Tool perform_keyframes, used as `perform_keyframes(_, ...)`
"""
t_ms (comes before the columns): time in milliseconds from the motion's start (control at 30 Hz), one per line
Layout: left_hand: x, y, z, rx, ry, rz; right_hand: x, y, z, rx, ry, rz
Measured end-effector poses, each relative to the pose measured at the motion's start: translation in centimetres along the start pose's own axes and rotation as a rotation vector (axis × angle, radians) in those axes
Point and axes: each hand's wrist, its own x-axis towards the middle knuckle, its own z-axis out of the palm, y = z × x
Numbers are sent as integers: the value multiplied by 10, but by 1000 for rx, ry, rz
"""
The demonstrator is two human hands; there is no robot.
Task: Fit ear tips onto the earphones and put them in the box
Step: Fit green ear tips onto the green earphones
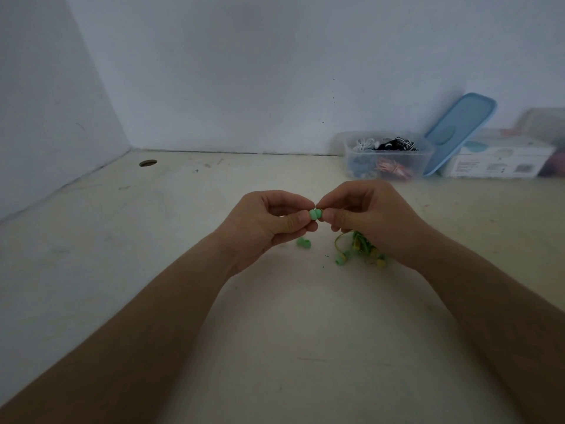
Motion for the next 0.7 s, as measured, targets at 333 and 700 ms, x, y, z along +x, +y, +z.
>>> perform_keyframes(333,0,0,1,24,22,-2,1,3,0,-29,1,-8)
perform_keyframes(700,0,-1,3,68,47,3,1,2,-2,-67,6,-50)
